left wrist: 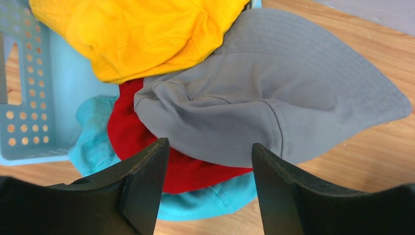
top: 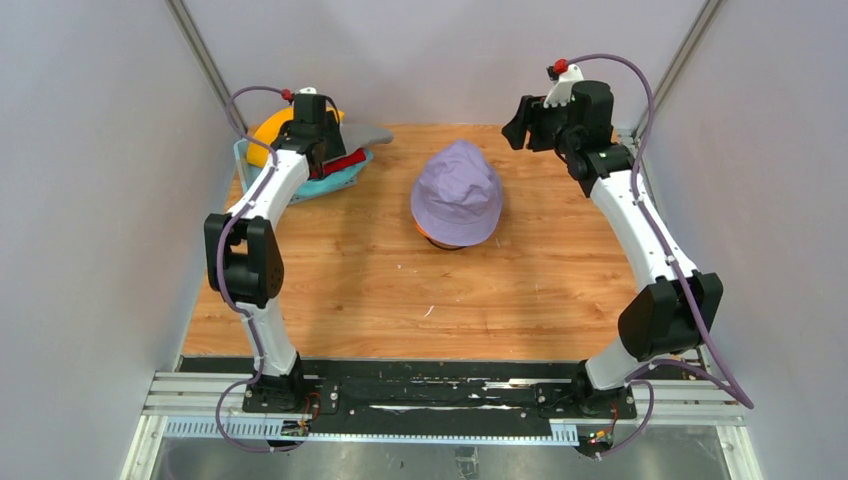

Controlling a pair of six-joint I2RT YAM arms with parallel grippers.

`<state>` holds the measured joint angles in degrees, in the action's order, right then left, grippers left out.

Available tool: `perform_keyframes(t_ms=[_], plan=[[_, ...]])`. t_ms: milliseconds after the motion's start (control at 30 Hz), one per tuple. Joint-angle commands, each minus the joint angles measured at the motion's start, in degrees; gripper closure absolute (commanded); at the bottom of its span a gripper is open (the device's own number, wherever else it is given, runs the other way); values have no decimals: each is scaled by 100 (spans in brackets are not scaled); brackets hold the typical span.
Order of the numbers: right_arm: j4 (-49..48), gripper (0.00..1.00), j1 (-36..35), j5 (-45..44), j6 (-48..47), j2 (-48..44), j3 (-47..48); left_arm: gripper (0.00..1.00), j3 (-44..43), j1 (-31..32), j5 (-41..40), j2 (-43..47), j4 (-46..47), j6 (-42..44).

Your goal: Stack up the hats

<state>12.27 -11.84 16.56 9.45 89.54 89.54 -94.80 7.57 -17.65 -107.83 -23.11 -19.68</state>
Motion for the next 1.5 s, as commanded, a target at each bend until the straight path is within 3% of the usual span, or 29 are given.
perform_keyframes(t_ms=[0, 433, 633, 733, 867, 933, 1000, 1267, 1400, 1467], plan=[[117, 38, -49, 67, -132, 67, 124, 33, -98, -212, 474, -115, 588, 29], [116, 38, -49, 120, -112, 29, -34, 33, 233, -878, 2648, -564, 1759, -64], [105, 38, -53, 94, -110, 0, -92, 34, -166, -1077, 3441, -1038, 1640, 196], [92, 38, -52, 85, -110, -5, -127, 46, -214, -1120, 3646, -1159, 1633, 222], [69, 38, -47, 82, -97, -25, -174, 73, -232, -1182, 3922, -1272, 1589, 181], [58, 38, -48, 93, -86, -26, -181, 93, -193, -1202, 4005, -1244, 1627, 163], [46, 39, -50, 105, -80, -19, -190, 100, -67, -1223, 4021, -1067, 1776, 127], [-20, 39, -52, 222, 2, -1, -242, 98, -10, -1224, 3532, -13, 1811, 248], [-45, 39, -47, 300, 30, 26, -229, 70, -68, -1215, 3434, 293, 1331, 516], [-56, 39, -50, 344, 30, 47, -214, 67, 59, -1179, 3269, 499, 1230, 659]])
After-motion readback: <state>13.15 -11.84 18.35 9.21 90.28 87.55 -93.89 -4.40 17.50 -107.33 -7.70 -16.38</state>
